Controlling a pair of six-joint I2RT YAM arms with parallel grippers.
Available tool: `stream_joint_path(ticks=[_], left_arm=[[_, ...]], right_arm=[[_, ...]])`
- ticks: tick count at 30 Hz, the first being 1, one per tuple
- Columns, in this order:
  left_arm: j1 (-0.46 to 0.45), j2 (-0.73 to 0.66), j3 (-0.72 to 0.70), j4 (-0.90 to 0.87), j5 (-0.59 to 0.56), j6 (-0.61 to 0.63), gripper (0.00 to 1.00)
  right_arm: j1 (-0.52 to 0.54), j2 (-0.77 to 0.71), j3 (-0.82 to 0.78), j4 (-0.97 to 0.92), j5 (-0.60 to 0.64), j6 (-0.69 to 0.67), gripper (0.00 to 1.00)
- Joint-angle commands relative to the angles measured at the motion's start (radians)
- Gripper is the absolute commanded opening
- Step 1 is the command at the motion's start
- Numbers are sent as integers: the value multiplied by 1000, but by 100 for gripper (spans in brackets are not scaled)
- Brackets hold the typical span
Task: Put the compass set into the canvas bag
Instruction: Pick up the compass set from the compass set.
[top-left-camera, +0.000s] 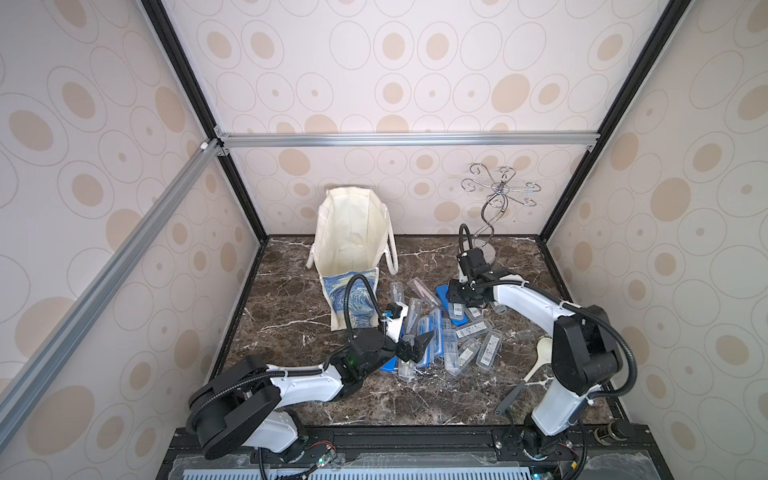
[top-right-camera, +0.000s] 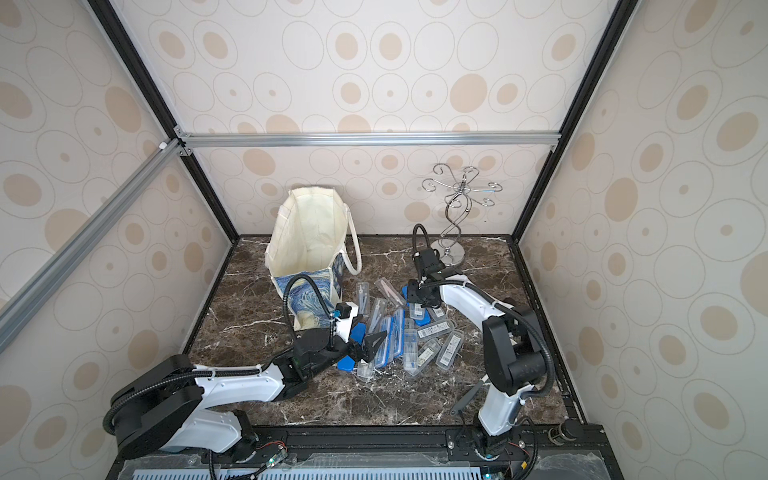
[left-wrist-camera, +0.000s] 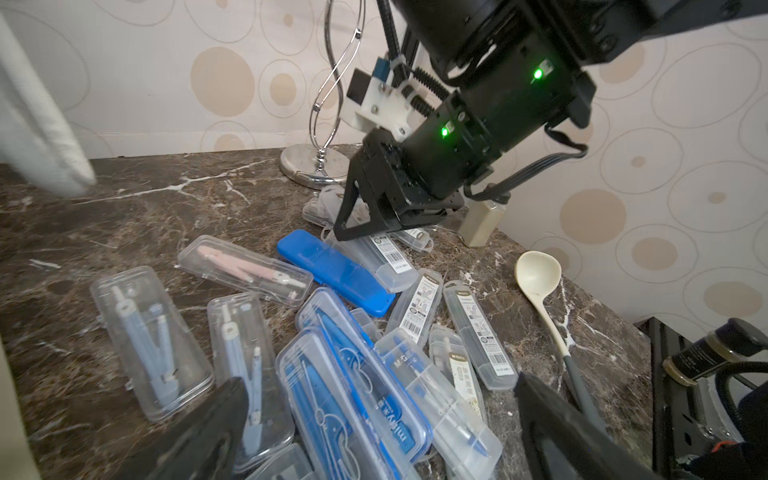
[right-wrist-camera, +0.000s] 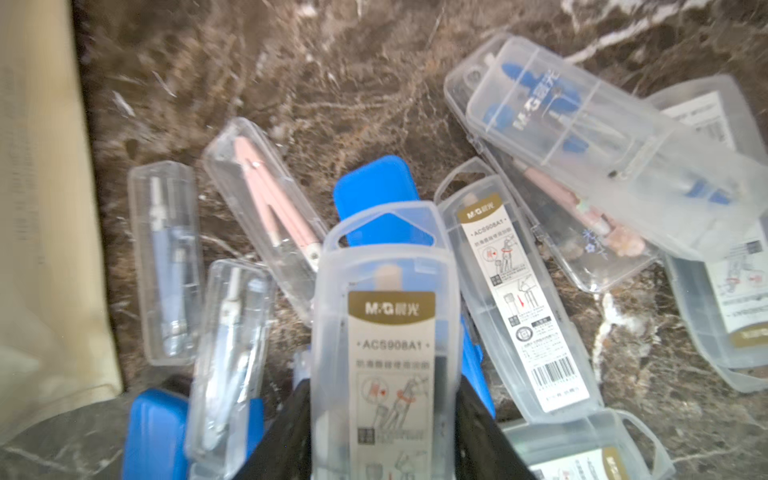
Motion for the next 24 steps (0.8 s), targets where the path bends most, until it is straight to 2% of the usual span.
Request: stream_joint_path(ticks=[1, 10, 17, 24], left_arm=[[-19, 50, 73, 85, 8, -9, 99], [-41, 200, 194, 221, 7, -103, 91], [-44, 295, 255, 361, 50, -199, 77], [-55, 364, 363, 335, 16, -201, 63]], right_arm=[[-4, -69, -6, 3, -48, -5, 38], [-5, -223, -28, 35, -121, 15, 38], [-4, -288, -46, 56, -131, 21, 38], [-6, -317, -52, 62, -135, 28, 38]])
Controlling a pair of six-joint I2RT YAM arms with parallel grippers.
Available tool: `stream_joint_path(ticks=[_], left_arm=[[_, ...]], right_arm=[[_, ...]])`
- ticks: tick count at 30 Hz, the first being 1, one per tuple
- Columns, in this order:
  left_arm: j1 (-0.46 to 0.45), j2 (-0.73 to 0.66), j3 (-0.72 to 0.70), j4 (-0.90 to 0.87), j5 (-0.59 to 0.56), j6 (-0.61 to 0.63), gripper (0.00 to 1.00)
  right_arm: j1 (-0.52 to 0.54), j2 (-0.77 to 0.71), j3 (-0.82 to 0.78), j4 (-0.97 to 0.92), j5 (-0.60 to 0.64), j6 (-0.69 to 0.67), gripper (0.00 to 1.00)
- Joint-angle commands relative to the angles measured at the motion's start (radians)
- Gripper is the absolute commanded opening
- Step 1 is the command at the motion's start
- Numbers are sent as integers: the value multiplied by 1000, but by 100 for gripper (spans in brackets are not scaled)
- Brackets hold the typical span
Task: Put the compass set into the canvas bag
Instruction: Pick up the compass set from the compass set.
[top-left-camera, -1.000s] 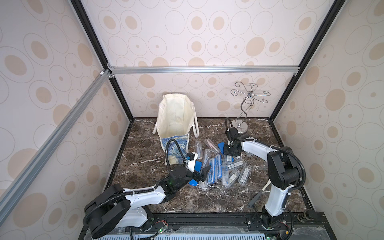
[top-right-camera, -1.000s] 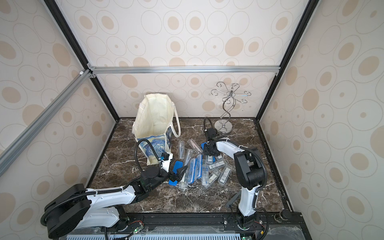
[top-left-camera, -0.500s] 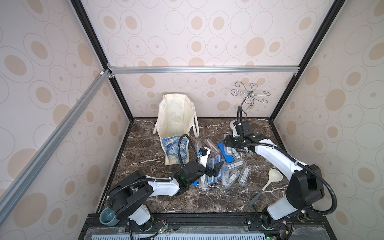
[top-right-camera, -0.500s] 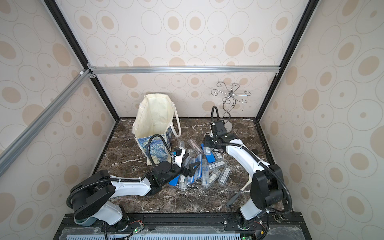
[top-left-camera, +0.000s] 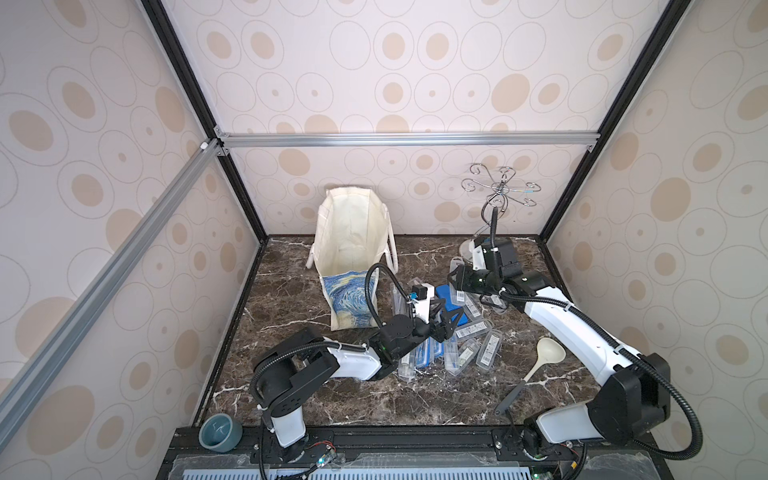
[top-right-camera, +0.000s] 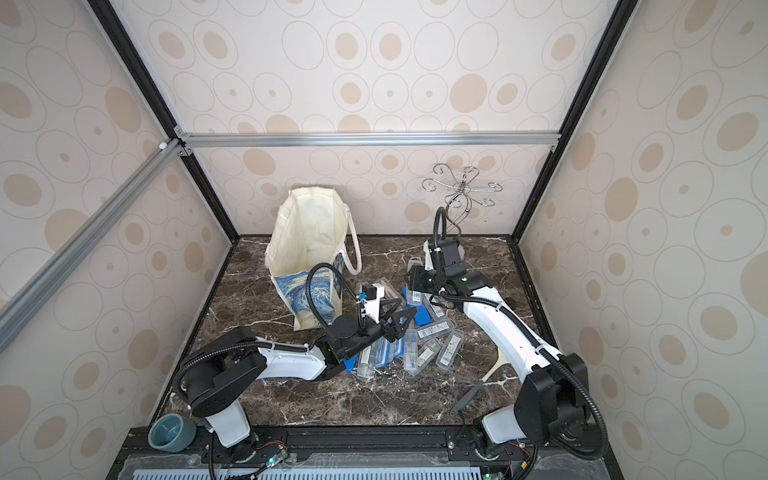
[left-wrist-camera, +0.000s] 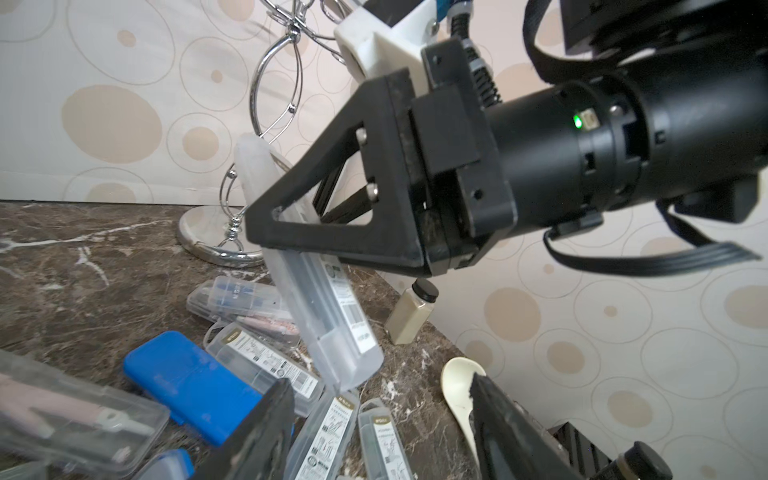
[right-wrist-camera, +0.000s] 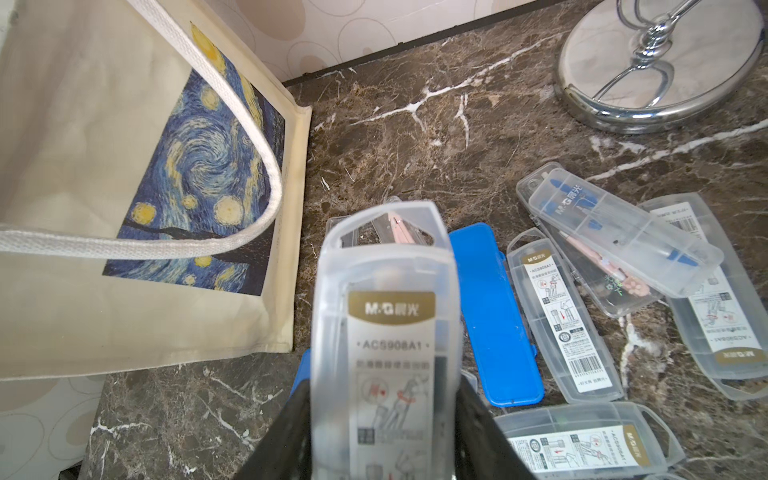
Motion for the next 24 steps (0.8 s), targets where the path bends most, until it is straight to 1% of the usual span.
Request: stream_joint_path(ticks=[1, 5, 8, 11, 14, 17, 24], left_arm=[[-14, 23, 62, 57, -27, -23, 59], [-14, 55, 99, 57, -47, -23, 47], [-14, 87, 132, 60, -26, -38, 44], [-14, 113, 152, 65, -16, -58, 44], [-15, 119, 143, 76, -19, -84, 52], [-14, 104, 100, 115, -34, -95, 60], [-14, 56, 40, 127, -60, -78, 67]], right_arm=[[-4, -33, -14, 14, -10, 14, 38], [-4, -52, -23, 19, -17, 18, 38], [-4, -71, -32, 26, -19, 20, 38], [-5, -84, -36, 24, -19, 15, 37], [-5, -94, -39, 26, -12, 13, 37], [-9, -99, -39, 26, -8, 12, 37], [-22, -99, -30, 28, -8, 10, 36]])
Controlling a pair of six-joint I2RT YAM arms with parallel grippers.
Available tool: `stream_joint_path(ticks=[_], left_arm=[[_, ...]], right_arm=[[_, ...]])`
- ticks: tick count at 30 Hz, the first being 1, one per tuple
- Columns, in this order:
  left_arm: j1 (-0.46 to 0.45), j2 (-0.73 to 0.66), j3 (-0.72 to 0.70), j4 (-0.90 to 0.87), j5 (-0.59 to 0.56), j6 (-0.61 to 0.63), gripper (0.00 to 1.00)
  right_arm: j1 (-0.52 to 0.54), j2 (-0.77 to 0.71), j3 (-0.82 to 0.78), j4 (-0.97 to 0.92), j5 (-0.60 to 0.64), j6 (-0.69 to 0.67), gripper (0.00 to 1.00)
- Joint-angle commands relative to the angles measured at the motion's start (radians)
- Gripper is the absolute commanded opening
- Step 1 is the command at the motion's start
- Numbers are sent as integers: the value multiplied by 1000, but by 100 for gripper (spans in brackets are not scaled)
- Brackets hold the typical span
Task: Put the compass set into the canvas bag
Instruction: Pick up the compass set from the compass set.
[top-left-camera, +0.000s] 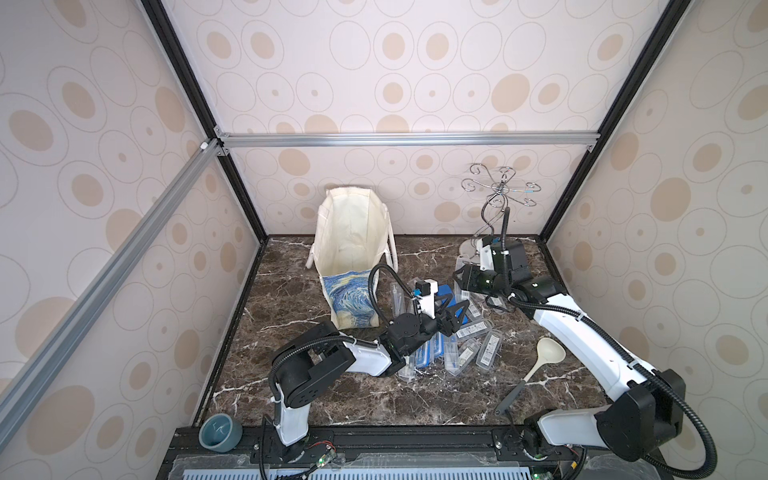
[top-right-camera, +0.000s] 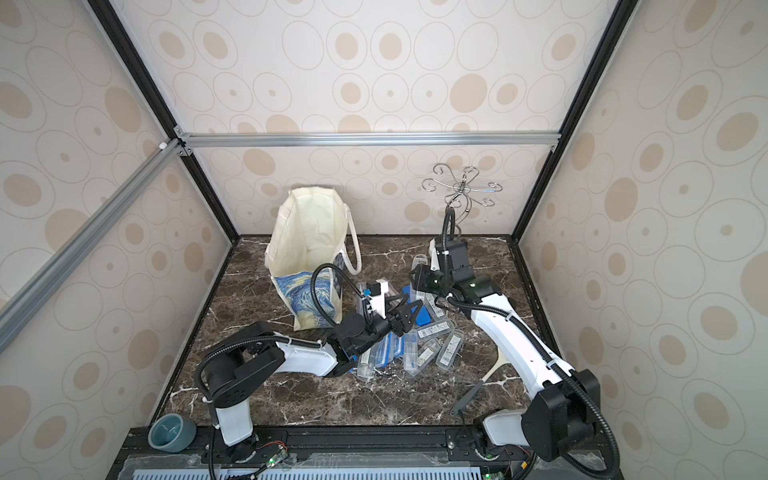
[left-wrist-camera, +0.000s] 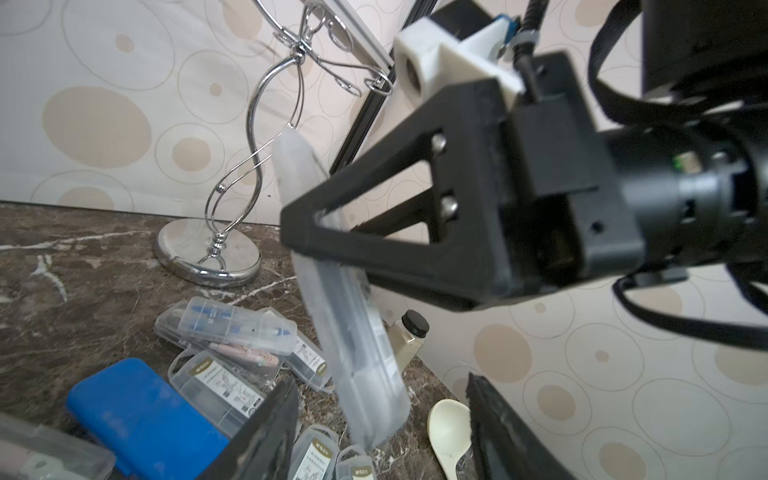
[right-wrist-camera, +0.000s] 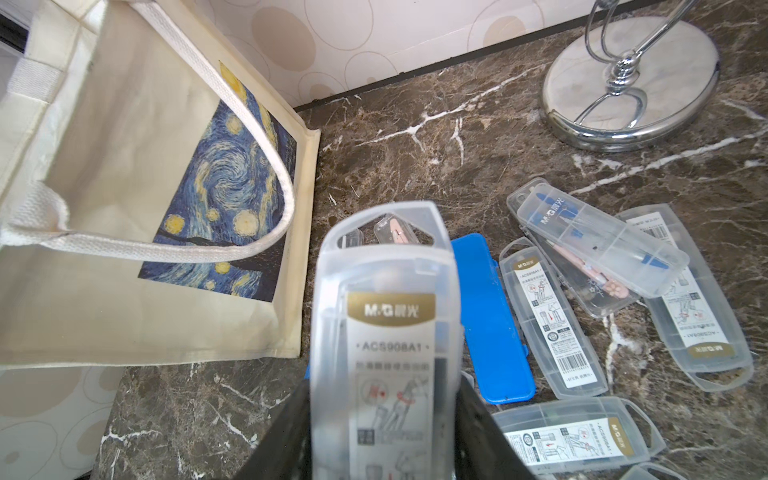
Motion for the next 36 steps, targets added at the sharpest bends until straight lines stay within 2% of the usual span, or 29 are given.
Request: stream_joint_path(ticks=[1, 8, 11, 17, 27, 31, 33, 36], left_arm=[[-9, -39, -9, 32, -20, -9, 68], [-8, 1, 23, 76, -12, -15, 71], [-8, 19, 61, 55, -13, -7, 69], [-2, 54, 124, 26, -10, -14, 58], [11, 75, 131, 79, 7, -51, 30], [12, 77, 120, 124, 7, -56, 23], [12, 79, 117, 143, 10, -56, 15], [13, 83, 114, 174, 17, -52, 13]], right_arm=[[-7, -21, 5, 13, -15, 4, 36], [-7, -33, -7, 21, -34, 3, 36], [-7, -39, -13, 27, -40, 5, 36], [-7, -60, -31, 47, -45, 4, 36], [-7, -86, -49, 71, -55, 9, 36], [-7, -90, -52, 73, -56, 8, 37], [-7, -90, -53, 75, -55, 10, 37], [-6, -89, -53, 76, -54, 9, 37]])
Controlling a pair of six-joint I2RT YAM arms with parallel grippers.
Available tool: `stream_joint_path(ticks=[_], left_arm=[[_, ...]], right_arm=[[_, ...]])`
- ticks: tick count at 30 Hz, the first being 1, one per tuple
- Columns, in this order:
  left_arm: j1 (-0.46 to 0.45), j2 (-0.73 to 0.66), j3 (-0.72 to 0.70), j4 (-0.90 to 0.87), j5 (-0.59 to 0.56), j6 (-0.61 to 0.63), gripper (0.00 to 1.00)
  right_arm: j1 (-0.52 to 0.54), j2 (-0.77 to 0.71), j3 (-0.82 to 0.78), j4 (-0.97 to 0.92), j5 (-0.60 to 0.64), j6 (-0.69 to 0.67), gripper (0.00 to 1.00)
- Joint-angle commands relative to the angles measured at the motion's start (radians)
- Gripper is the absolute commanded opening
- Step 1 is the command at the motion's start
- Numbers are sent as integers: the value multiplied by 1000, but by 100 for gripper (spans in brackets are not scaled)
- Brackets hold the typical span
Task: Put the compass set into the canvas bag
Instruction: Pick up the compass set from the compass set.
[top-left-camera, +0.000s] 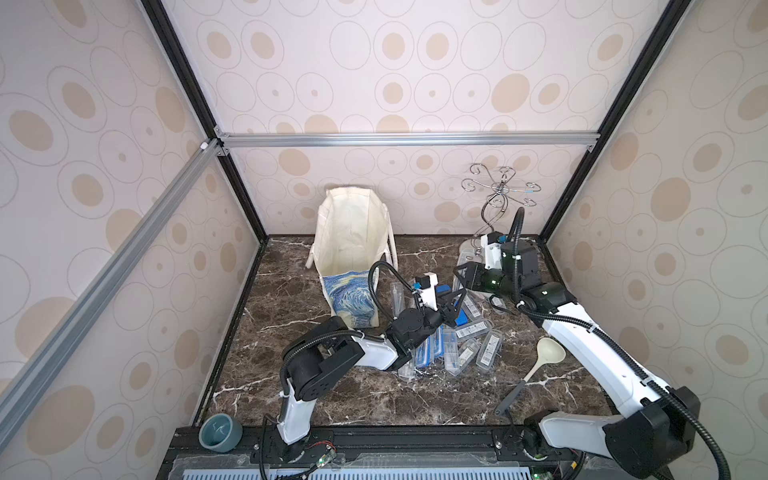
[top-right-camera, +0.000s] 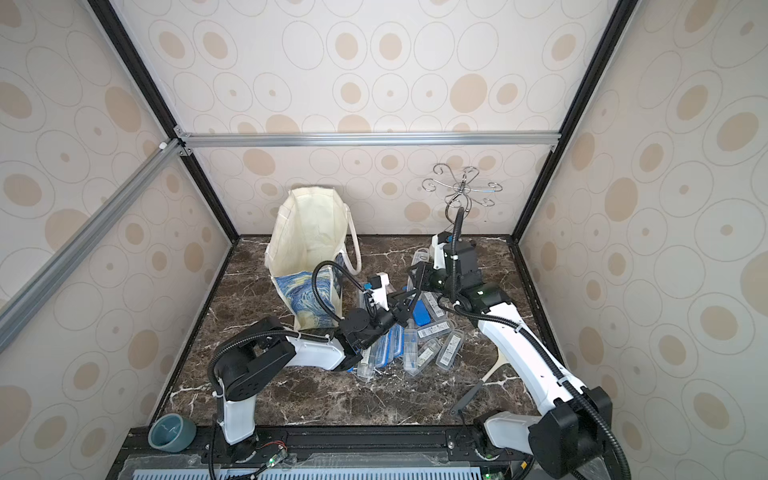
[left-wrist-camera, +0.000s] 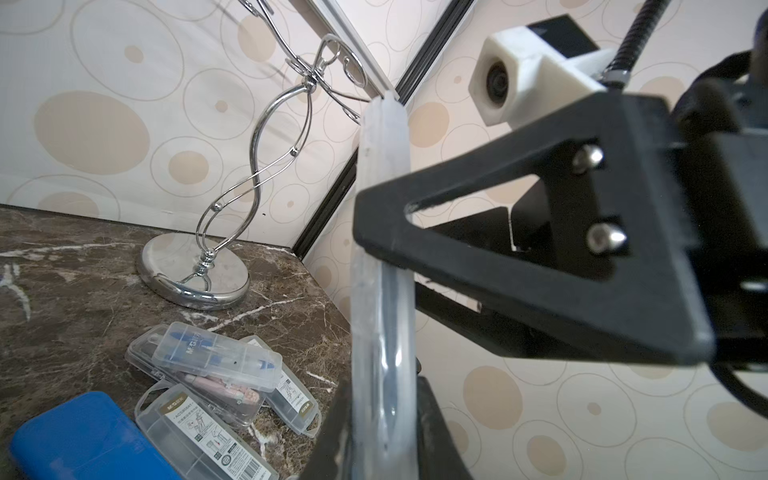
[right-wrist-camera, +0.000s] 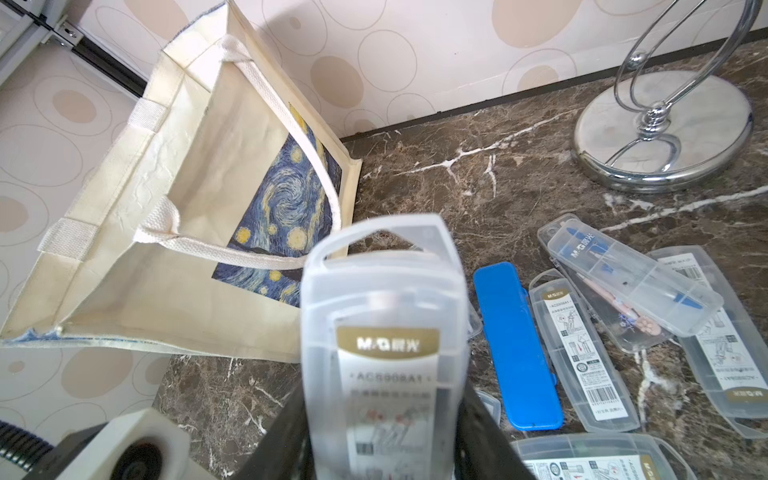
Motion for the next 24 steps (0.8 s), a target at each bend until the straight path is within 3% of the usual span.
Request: stream_joint_path(ticks=[1, 6, 10, 17, 24], left_arm=[[-3, 6, 9, 120, 26, 20, 13], [-2, 8, 11, 131, 39, 28, 9], [-1, -2, 5, 99, 26, 43, 9], [8, -89, 36, -171, -15, 112, 8], [9, -195, 127, -504, -112, 220, 8]], right_arm=[[-3, -4, -10, -5, 0, 12, 37], [-3, 11, -6, -7, 1, 12, 39], [-6, 15, 0, -16, 10, 11, 48], [-51, -55, 13, -44, 52, -21, 99], [-116, -186, 28, -105, 189, -68, 99]])
